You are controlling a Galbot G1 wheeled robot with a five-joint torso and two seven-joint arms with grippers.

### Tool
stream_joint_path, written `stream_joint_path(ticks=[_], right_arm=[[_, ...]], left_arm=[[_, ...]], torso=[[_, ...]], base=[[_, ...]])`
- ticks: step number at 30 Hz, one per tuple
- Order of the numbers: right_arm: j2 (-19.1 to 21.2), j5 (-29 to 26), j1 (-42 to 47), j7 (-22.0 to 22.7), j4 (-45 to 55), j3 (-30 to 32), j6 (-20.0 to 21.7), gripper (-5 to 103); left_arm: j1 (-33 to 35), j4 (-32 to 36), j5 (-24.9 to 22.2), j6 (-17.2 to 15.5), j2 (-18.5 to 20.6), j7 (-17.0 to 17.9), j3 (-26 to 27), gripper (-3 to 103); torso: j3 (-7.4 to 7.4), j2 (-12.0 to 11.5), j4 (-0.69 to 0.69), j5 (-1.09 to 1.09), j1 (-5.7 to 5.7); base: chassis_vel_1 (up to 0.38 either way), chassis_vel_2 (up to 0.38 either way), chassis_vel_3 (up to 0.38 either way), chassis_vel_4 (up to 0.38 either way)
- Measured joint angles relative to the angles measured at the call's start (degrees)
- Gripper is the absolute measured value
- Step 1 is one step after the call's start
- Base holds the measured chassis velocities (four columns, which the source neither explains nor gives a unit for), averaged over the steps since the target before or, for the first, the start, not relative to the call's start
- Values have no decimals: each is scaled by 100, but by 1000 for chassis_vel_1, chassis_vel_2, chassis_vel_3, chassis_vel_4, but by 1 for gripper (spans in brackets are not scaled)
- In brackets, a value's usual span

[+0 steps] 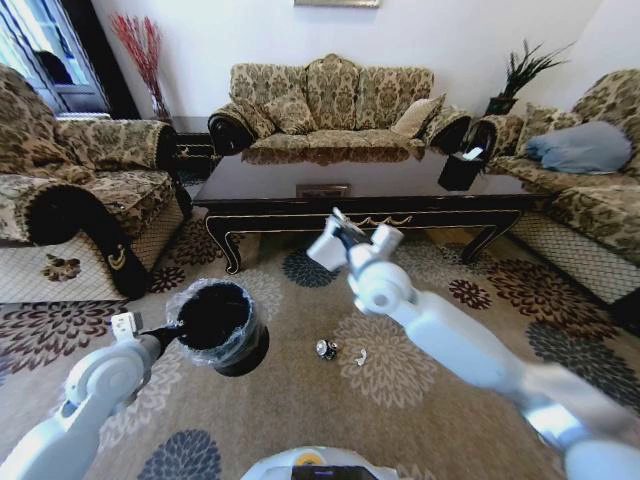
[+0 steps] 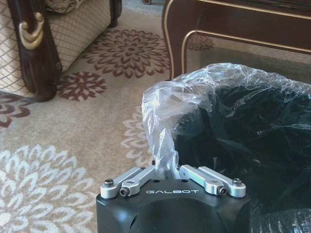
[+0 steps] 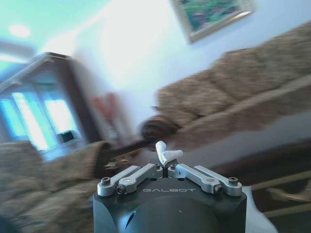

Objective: Move to the front of the table and pick up the trash from the floor, then place it into the trash bin.

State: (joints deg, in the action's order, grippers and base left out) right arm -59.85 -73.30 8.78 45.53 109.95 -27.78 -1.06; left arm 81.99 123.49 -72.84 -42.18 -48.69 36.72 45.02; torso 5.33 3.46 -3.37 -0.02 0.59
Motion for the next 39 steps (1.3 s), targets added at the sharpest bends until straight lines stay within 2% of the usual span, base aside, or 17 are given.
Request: stream_joint_path(ticks=[1, 5, 6, 10, 14, 18, 39], right_arm=[[0, 0, 0, 0, 0, 0, 0, 0], [-991, -11, -524, -143, -327, -640, -146, 0], [-991, -11, -524, -143, -327, -640, -146, 0], [-1450, 135, -600, -273, -402, -1078, -242, 0], [-1619, 294, -598, -433, -460, -1316, -393, 0], [-1776, 385, -602, -499, -542, -1511, -497, 0], [-2326, 865, -411, -409, -1199, -2239, -697, 0]], left_arm=[[0, 0, 0, 0, 0, 0, 0, 2], [-194, -153, -135, 0, -34, 38, 48, 2], [-194, -153, -135, 0, -34, 38, 48, 2], [-387, -289, -239, -1, -14, 48, 85, 2], [-509, -340, -291, 0, 13, 48, 118, 2], [-605, -383, -322, -1, 25, 47, 133, 2], [-601, -361, -339, -1, -38, 35, 238, 2]], torso=[[0, 0, 0, 0, 0], [-1, 0, 0, -2, 0], [-1, 0, 0, -2, 0], [-1, 0, -3, -2, 0], [-1, 0, -5, 0, 0], [-1, 0, -2, 0, -1], [-1, 0, -2, 1, -1]], base=[[0, 0, 0, 0], [0, 0, 0, 0], [0, 0, 0, 0], [0, 0, 0, 0], [0, 0, 0, 0], [0, 0, 0, 0], [0, 0, 0, 0]])
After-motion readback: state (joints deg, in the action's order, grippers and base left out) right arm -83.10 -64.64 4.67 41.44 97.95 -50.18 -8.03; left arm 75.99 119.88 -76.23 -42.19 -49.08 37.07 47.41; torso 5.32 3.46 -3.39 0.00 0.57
